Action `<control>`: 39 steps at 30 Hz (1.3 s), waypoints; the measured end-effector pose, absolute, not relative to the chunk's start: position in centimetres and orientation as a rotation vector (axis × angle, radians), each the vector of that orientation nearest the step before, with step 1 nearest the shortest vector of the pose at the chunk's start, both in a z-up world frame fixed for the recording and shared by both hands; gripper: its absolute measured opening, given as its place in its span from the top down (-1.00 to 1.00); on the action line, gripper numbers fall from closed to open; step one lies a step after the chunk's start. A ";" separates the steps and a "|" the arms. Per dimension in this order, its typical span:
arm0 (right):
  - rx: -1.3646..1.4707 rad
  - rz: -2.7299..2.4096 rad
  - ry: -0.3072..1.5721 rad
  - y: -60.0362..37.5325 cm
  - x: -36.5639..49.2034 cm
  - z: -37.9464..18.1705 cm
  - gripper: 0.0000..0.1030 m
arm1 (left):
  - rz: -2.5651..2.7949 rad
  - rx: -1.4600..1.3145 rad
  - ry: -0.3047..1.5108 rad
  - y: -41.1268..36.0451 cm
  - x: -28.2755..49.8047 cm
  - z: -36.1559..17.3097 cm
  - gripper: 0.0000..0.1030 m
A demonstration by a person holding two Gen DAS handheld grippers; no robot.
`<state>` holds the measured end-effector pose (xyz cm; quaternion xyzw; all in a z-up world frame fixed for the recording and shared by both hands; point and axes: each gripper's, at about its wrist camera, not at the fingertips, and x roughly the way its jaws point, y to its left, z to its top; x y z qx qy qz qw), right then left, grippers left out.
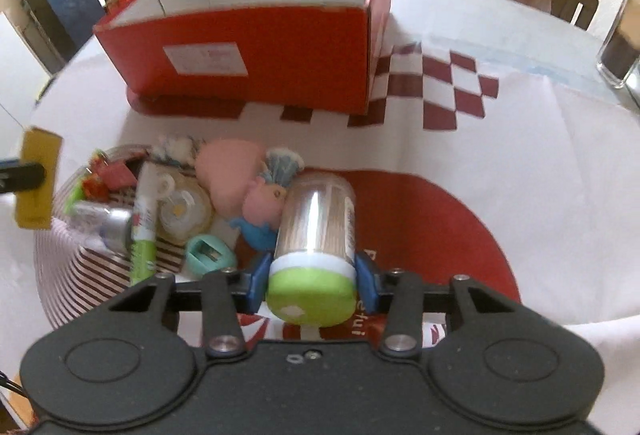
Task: Organize rigid objects
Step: 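Carry the yellow box and toothpick jar with both tools into the red shoebox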
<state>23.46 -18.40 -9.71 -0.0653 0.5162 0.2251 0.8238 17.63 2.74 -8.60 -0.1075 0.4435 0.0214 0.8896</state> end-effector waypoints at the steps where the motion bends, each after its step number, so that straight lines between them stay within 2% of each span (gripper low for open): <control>1: -0.131 0.479 1.087 -18.5 23.4 -9.1 0.13 | 0.043 -0.225 0.920 2.8 17.7 -8.5 0.43; 14: -0.106 0.532 0.911 -17.6 24.7 -0.8 0.13 | 0.012 -0.190 0.871 3.3 20.2 -4.9 0.42; 21: -0.103 0.531 0.845 -16.3 27.8 1.7 0.13 | -0.006 -0.131 0.869 3.9 24.1 -2.5 0.42; 30: -0.132 0.515 0.841 -13.0 33.3 0.9 0.13 | -0.005 -0.075 0.912 4.5 31.7 -1.7 0.43; 39: -0.194 0.547 0.879 -9.2 37.0 -2.8 0.14 | 0.007 -0.025 1.000 4.2 38.9 -4.8 0.42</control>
